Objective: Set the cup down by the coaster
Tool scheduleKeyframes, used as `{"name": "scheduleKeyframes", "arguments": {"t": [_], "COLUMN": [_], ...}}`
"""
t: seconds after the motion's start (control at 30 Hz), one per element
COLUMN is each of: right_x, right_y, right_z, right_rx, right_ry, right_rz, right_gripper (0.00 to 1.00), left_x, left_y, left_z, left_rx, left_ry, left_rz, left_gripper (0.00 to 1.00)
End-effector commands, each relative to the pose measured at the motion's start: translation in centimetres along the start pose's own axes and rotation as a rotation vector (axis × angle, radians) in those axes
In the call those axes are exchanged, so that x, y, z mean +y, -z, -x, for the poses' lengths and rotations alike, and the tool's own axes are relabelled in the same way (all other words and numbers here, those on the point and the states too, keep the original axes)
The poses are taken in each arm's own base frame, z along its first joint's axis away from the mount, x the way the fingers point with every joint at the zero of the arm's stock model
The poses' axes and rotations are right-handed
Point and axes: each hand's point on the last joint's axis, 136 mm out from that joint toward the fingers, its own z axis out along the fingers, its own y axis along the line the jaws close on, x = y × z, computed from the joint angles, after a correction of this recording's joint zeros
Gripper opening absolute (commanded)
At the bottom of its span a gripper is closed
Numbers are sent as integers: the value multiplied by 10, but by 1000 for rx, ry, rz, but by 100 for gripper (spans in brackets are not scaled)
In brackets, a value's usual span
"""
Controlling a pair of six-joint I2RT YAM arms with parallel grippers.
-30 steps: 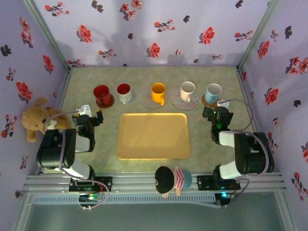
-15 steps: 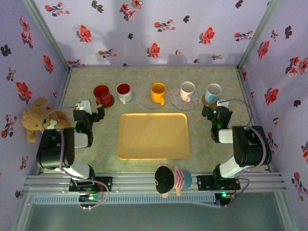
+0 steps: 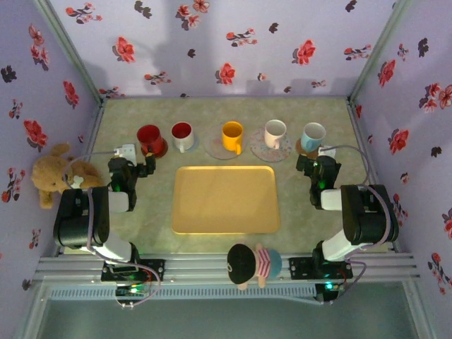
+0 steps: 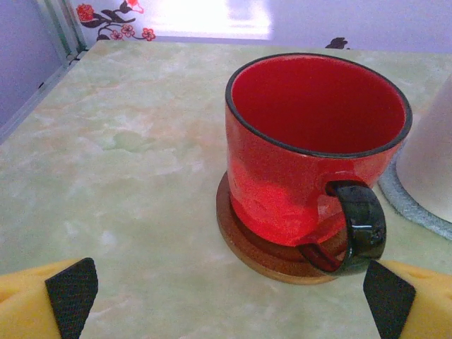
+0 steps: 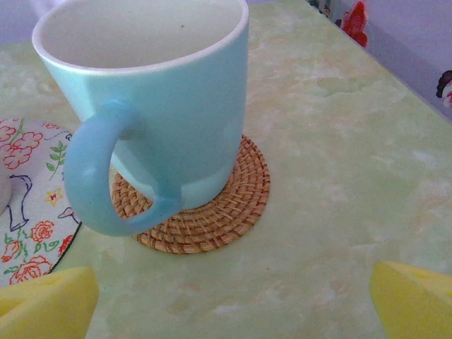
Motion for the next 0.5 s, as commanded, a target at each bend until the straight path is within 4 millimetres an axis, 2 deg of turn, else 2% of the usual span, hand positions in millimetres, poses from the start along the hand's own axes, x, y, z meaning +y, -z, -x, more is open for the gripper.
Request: {"name": "scheduleKeyframes", "arguments": {"t": [0.0,0.47], "right_x": [1,1], "right_y": [-1,-1], "right_z": [13,13], "right_rx": [-42,-41], "right_ry": [3,3], "right_rz": [7,7], "right_gripper": [99,99], "left_x": [1,0], "left_y": [-2,-3], "left_z": [2,1], "left_rx": [3,8], "left_ry": [-25,-25], "left_rz": [11,11], "left_gripper": [100,100]}}
